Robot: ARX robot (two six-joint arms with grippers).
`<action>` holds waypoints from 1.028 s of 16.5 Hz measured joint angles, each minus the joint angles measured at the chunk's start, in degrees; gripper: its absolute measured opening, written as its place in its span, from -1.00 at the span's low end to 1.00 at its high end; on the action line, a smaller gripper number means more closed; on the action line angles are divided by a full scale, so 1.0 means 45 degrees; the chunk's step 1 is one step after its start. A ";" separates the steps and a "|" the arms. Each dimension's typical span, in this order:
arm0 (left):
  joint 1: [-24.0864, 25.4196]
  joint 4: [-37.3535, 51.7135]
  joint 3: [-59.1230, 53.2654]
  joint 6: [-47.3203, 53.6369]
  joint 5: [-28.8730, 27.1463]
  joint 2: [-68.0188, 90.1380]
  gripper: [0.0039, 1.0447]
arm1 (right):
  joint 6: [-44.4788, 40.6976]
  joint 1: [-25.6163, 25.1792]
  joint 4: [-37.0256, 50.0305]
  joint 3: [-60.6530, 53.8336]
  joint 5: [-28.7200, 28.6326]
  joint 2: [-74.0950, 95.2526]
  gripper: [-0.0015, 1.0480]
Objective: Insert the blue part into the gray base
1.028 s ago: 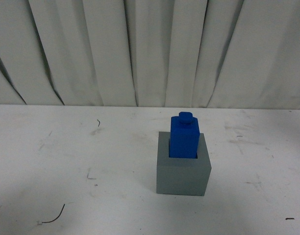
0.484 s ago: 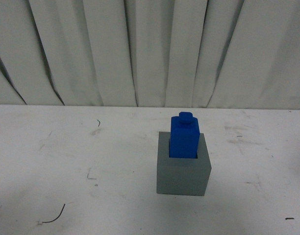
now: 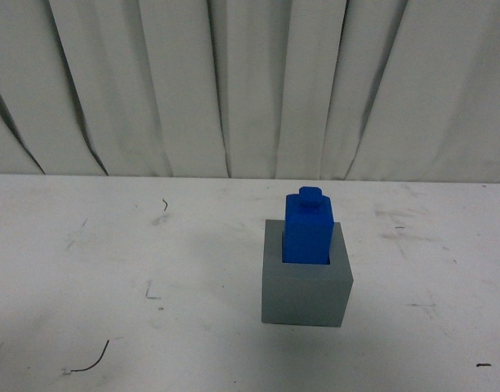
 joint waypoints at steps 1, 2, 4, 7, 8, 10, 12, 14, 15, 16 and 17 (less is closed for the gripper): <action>0.0000 0.0000 0.0000 0.0000 0.0000 0.0000 0.88 | 0.0000 0.0000 -0.0243 -0.0253 0.0000 -0.0534 -0.96; 0.0000 0.0005 0.0000 0.0005 0.0005 0.0000 0.88 | 0.0000 0.0000 -0.0393 -0.0321 0.0000 -0.0826 -0.96; 0.0000 0.0005 0.0000 0.0000 0.0000 0.0000 0.88 | 0.0000 0.0000 -0.0578 -0.0437 0.0000 -0.1078 -0.96; 0.0000 0.0000 0.0000 0.0000 0.0000 0.0000 0.88 | 0.0005 0.0000 -0.0792 -0.0554 0.0000 -0.1404 -0.96; 0.0000 0.0005 0.0000 0.0005 0.0000 0.0000 0.88 | 0.0005 0.0000 -0.0971 -0.0631 0.0000 -0.1651 -0.96; 0.0000 0.0000 0.0000 0.0005 0.0000 0.0000 0.88 | 0.0005 0.0000 -0.0947 -0.0928 0.0005 -0.2084 -0.96; 0.0000 0.0000 0.0000 0.0005 0.0005 0.0000 0.88 | 0.0010 0.0000 -0.1496 -0.0928 0.0005 -0.2603 -0.96; 0.0000 -0.0005 0.0000 0.0005 0.0000 0.0000 0.88 | 0.0005 0.0000 -0.3230 -0.0918 -0.0010 -0.4561 -0.96; 0.0000 0.0010 0.0000 0.0005 0.0005 0.0000 0.88 | 0.0010 0.0000 -0.3551 -0.0923 0.0000 -0.4580 -0.96; 0.0000 -0.0005 0.0000 0.0000 0.0005 0.0000 0.88 | 0.0005 0.0000 -0.3502 -0.0923 0.0000 -0.4556 -0.96; 0.0000 -0.0005 0.0000 0.0005 0.0000 0.0000 0.88 | 0.0005 0.0000 -0.3478 -0.0923 0.0000 -0.4561 -0.96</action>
